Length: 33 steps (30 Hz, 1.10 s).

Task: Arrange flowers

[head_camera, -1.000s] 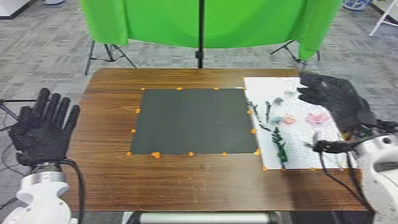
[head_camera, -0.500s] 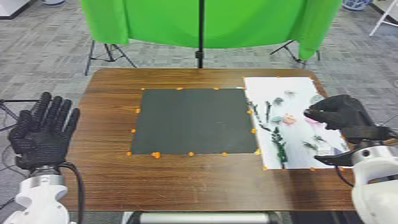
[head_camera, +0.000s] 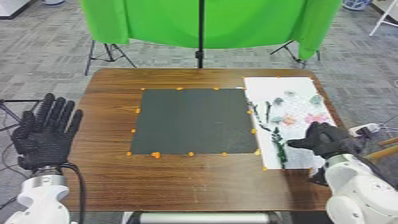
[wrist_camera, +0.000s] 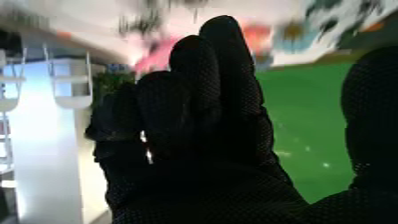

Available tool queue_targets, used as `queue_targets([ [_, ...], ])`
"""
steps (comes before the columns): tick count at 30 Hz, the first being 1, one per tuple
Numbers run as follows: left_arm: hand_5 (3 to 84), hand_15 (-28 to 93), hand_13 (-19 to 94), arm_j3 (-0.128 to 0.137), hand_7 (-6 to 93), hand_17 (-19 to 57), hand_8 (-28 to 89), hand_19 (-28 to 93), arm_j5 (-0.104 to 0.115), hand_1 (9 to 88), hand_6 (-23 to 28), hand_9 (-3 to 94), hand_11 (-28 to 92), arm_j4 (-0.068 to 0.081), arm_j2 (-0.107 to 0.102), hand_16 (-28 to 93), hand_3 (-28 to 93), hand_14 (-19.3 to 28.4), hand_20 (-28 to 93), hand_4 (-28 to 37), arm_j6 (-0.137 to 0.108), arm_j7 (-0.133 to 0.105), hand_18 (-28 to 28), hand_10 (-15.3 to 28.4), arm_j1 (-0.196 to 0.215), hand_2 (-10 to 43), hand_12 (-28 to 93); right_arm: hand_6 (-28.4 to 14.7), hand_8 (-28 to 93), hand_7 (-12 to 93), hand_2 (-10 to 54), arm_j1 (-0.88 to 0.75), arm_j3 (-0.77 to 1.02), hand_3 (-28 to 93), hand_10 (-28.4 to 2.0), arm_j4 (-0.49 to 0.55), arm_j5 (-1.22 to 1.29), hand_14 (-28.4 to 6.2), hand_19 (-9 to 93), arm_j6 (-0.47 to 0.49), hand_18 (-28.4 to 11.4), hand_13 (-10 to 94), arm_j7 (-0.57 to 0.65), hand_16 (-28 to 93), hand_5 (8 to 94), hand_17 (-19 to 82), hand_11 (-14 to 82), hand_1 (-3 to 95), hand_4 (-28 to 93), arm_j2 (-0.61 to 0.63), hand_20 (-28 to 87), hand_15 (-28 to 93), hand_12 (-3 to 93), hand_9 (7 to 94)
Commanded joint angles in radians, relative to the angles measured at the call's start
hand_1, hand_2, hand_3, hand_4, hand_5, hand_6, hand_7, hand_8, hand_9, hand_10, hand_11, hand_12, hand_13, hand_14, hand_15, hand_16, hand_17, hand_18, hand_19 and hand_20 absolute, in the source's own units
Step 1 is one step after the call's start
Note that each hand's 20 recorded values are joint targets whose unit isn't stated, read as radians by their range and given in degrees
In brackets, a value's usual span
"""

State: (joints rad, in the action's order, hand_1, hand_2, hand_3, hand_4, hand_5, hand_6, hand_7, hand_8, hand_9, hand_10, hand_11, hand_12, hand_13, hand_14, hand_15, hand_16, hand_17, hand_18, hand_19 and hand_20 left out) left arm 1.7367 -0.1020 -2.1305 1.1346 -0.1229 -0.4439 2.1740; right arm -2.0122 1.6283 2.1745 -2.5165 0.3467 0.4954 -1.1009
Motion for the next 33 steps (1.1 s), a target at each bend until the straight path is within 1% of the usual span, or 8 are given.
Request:
queue_targets([
  [1, 46.4, 20, 25, 0.000, 6.3, -6.7, -8, 31, 0.004, 27.0, 8.7, 36.1, 14, 0.006, 0.007, -6, 80, 11.8, 12, -28.3, 0.005, 0.015, 12.1, 14.1, 0.012, 13.4, 8, -4.7, -13, 31, -9.5, 0.024, -0.067, 65, -19.3, -0.030, -0.023, -16.9, 92, 0.049, -25.7, 59, 0.015, 33, 68.8, 32, 57.7, 26.1, -28, 0.001, 43, 81, 36.7, 61.3],
  [4, 46.5, 21, 25, -0.002, 6.0, -6.8, -8, 32, 0.013, 27.0, 8.7, 36.3, 14, 0.003, 0.010, -6, 80, 11.9, 12, -28.3, 0.009, 0.023, 12.1, 14.0, 0.015, 13.5, 8, -4.2, -12, 34, -9.5, 0.042, -0.108, 68, -19.2, -0.034, -0.062, -16.9, 92, 0.142, -26.2, 60, 0.040, 33, 69.9, 32, 58.5, 25.8, -28, 0.002, 45, 82, 37.2, 62.4],
  [13, 46.3, 22, 25, -0.004, 5.8, -7.1, -8, 32, 0.024, 27.0, 8.6, 36.8, 14, 0.006, 0.009, -6, 80, 12.7, 12, -28.3, 0.003, 0.019, 12.4, 14.2, 0.013, 13.7, 8, -2.8, -12, 36, -9.5, 0.022, -0.194, 78, -17.8, -0.111, -0.170, -15.8, 91, 0.044, -26.9, 64, -0.017, 33, 75.2, 36, 56.7, 35.9, -28, -0.014, 44, 79, 36.5, 67.6],
  [19, 46.4, 24, 26, 0.008, 5.8, -7.4, -8, 33, 0.055, 27.0, 8.6, 37.2, 15, -0.004, 0.010, -5, 80, 13.4, 12, -28.3, -0.012, 0.010, 12.8, 14.3, 0.033, 13.8, 8, -3.2, 8, 33, -9.5, -0.008, -0.224, 74, -16.5, -0.114, -0.143, -14.6, 91, 0.029, -26.8, 67, -0.019, 32, 76.7, 37, 54.0, 44.7, -28, -0.036, 41, 77, 34.1, 71.0],
  [24, 46.7, 25, 26, 0.008, 5.9, -7.5, -8, 34, 0.073, 27.1, 8.7, 37.5, 15, -0.002, 0.010, -5, 80, 13.9, 13, -28.3, -0.015, 0.007, 12.9, 14.4, 0.035, 13.8, 8, -2.4, 10, 34, -9.5, -0.021, -0.244, 75, -14.4, -0.115, -0.114, -13.8, 92, -0.019, -26.3, 69, -0.028, 33, 80.2, 39, 39.9, 51.8, -28, -0.046, 40, 75, 48.7, 78.0],
  [27, 46.9, 26, 26, 0.007, 5.9, -7.5, -8, 34, 0.086, 27.1, 8.8, 37.7, 15, -0.002, 0.010, -6, 80, 14.0, 13, -28.3, -0.022, 0.005, 13.0, 14.4, 0.035, 13.8, 8, -1.7, 12, 34, -9.5, -0.027, -0.244, 78, -12.4, -0.107, -0.076, -10.6, 92, -0.069, -25.6, 75, -0.013, 34, 83.4, 41, 29.4, 54.4, -28, -0.045, 37, 67, 51.6, 84.5],
  [30, 47.1, 26, 27, 0.007, 6.1, -7.5, -8, 35, 0.101, 27.1, 8.8, 37.8, 15, -0.002, 0.012, -6, 80, 14.1, 13, -28.3, -0.033, 0.001, 13.1, 14.5, 0.036, 13.9, 8, -1.1, 13, 35, -9.5, -0.035, -0.240, 80, -9.3, -0.097, -0.068, -2.3, 92, -0.148, -25.5, 87, 0.010, 47, 84.5, 42, 8.8, 56.0, -28, -0.035, 33, 34, 38.5, 91.8],
  [33, 47.6, 27, 27, 0.007, 6.2, -7.5, -8, 35, 0.118, 27.2, 9.0, 38.2, 15, -0.002, 0.013, -6, 81, 14.2, 13, -28.3, -0.036, -0.005, 13.1, 14.7, 0.038, 13.9, 8, -0.3, 12, 40, -9.5, -0.046, -0.222, 82, -7.9, -0.077, -0.042, 0.4, 89, -0.226, -26.4, 93, 0.029, 46, 84.6, 46, 12.6, 57.3, -28, -0.025, 32, 29, 31.6, 93.6],
])
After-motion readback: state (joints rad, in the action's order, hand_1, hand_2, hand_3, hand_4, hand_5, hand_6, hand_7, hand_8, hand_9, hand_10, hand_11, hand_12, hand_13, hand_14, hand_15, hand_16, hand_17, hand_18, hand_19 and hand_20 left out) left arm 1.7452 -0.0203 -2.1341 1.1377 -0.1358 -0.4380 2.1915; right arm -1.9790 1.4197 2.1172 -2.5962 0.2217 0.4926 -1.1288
